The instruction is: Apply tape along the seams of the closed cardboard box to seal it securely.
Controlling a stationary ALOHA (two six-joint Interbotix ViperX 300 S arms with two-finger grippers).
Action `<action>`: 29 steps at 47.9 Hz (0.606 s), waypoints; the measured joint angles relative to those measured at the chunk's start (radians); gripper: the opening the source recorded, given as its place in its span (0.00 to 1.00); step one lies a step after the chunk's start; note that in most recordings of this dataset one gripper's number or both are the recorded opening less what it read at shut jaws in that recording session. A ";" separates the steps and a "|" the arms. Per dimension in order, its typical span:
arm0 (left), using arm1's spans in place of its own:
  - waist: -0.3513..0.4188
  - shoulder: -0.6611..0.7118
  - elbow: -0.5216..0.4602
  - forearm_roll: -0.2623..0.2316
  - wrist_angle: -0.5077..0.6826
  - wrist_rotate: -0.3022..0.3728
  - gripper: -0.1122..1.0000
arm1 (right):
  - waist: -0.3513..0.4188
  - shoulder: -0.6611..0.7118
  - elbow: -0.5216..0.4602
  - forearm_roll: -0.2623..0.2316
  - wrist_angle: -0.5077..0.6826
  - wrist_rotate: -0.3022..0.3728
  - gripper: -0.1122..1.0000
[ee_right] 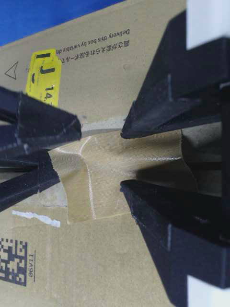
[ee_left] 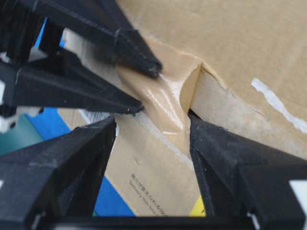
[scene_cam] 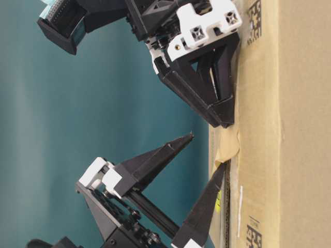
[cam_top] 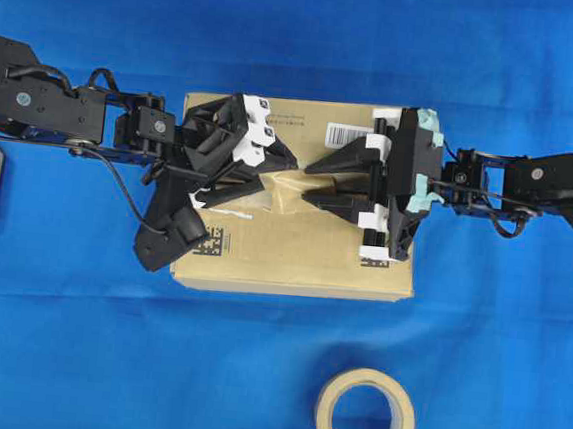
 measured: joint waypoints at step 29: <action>0.005 0.020 -0.149 0.000 0.327 0.052 0.63 | 0.002 -0.002 0.009 0.006 -0.006 0.000 0.47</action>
